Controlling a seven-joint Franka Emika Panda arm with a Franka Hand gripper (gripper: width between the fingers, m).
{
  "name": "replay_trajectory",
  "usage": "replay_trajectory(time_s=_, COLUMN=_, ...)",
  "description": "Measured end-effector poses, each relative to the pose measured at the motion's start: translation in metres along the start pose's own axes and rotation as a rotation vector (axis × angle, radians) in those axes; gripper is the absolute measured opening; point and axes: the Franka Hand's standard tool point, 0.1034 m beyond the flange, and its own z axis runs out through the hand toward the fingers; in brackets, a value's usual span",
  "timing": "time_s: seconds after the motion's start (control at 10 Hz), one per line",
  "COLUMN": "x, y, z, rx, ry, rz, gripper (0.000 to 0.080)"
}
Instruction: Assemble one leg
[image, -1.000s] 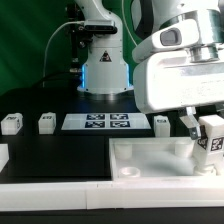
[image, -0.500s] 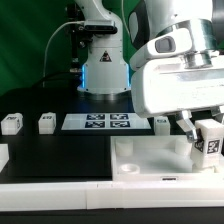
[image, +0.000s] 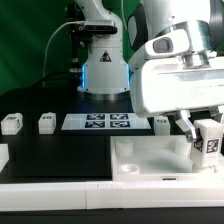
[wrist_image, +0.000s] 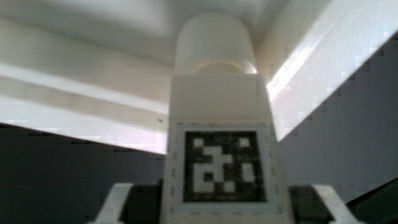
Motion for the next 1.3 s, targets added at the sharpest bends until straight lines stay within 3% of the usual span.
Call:
replay_trajectory(time_s=0.1, x=0.000, y=0.000, z=0.000, rx=0.000, ry=0.000, rz=0.000, gripper=0.0370)
replay_trajectory(time_s=0.2, x=0.000, y=0.000, z=0.000, rx=0.000, ry=0.000, rz=0.000, gripper=0.0517)
replay_trajectory(time_s=0.3, x=0.000, y=0.001, z=0.000, rx=0.000, ry=0.000, rz=-0.001, gripper=0.0606)
replay_trajectory(time_s=0.6, x=0.000, y=0.001, z=0.000, rx=-0.001, ry=0.000, rz=-0.001, gripper=0.0647)
replay_trajectory(time_s=1.0, x=0.012, y=-0.001, z=-0.015, rx=0.007, ry=-0.036, rz=-0.012, gripper=0.0649)
replay_trajectory(time_s=1.3, x=0.013, y=-0.003, z=-0.015, rx=0.019, ry=-0.080, rz=-0.017, gripper=0.0649)
